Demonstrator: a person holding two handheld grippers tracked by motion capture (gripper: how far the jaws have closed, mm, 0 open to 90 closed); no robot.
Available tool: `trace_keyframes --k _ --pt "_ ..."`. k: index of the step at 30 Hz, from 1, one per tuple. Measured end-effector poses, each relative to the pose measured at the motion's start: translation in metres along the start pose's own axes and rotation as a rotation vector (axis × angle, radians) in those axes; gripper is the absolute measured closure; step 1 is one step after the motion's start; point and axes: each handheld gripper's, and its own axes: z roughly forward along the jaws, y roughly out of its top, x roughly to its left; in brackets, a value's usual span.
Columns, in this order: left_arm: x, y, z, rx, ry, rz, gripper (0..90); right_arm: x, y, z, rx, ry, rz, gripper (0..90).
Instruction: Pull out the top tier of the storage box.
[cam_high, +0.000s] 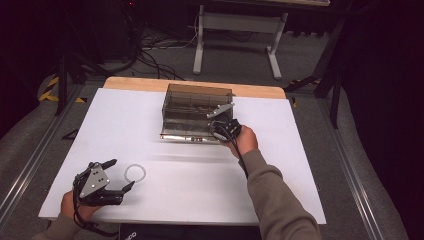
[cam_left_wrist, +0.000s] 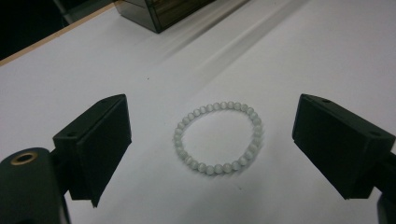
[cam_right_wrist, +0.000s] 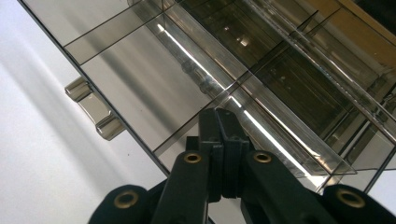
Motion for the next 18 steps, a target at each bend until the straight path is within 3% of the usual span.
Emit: trace_keyframes --k 4,11,18 --pt "0.001 0.0 0.001 0.0 -0.001 -0.01 12.5 0.0 0.001 -0.001 -0.003 -0.01 -0.006 88.8" --pt "0.003 -0.001 0.003 0.006 -0.006 -0.02 13.4 -0.004 -0.004 -0.014 -0.062 -0.011 0.011 84.2" --pt "0.006 0.002 0.007 0.011 -0.018 -0.03 15.0 -0.01 -0.016 -0.039 -0.195 -0.035 0.029 77.8"
